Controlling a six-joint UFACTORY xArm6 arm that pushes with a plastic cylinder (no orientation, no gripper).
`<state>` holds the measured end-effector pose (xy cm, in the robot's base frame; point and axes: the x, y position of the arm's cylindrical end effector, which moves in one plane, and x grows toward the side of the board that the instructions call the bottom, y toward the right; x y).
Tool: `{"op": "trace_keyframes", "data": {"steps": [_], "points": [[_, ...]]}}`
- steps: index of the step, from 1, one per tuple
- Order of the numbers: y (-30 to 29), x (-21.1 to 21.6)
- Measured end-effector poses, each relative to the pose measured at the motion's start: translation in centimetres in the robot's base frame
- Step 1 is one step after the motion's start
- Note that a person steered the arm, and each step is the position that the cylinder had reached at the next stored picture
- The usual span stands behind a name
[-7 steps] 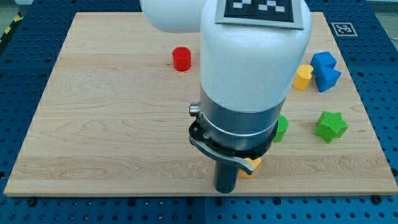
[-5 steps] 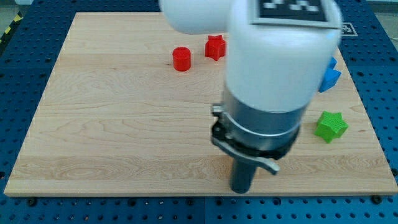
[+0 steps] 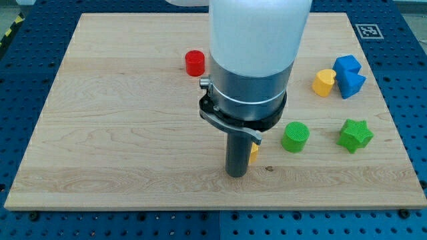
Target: Slide the yellow hexagon to the top left of the yellow heart
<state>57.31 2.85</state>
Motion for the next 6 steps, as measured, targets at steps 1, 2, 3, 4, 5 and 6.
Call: {"op": "trace_keyframes", "data": {"steps": [1, 2, 3, 4, 5, 6], "points": [[0.1, -0.1], [0.1, -0.5], [0.1, -0.5], [0.1, -0.5], [0.1, -1.1], [0.1, -2.7]]}}
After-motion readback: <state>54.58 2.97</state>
